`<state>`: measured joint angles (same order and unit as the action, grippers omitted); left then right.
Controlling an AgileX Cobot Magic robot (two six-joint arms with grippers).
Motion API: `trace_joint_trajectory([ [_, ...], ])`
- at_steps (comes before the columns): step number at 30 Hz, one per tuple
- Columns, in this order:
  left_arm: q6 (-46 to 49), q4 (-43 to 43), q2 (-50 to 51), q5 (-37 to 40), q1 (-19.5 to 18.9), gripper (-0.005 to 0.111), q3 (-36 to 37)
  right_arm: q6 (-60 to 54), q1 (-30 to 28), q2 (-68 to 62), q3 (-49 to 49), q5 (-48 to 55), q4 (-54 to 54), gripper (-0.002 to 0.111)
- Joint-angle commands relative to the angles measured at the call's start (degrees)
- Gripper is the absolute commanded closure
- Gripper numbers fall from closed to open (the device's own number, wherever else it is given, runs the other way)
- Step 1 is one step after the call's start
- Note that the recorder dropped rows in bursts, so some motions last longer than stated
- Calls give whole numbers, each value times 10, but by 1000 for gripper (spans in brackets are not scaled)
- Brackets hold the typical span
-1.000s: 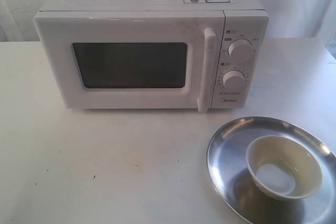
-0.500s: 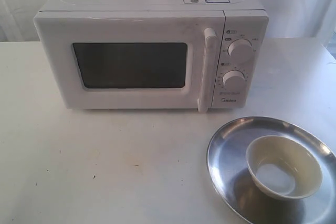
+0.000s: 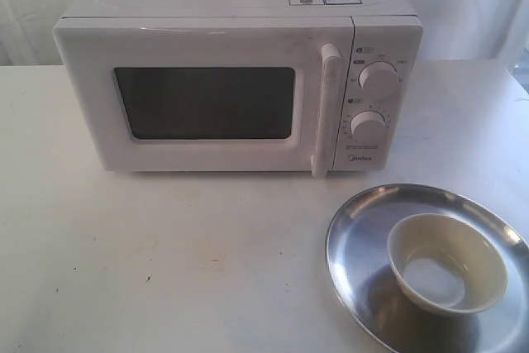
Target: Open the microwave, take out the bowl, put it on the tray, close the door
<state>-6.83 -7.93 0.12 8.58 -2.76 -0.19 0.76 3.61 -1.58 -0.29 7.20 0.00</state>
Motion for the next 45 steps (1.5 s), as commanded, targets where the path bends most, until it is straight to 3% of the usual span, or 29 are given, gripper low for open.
trace_joint_trajectory([
  [1,-3,2,-1,-1,0,107,2,-4,-3,3,3,0,0,108],
  [45,-3,2,-1,-1,0,107,2,5,-3,3,3,0,0,108],
])
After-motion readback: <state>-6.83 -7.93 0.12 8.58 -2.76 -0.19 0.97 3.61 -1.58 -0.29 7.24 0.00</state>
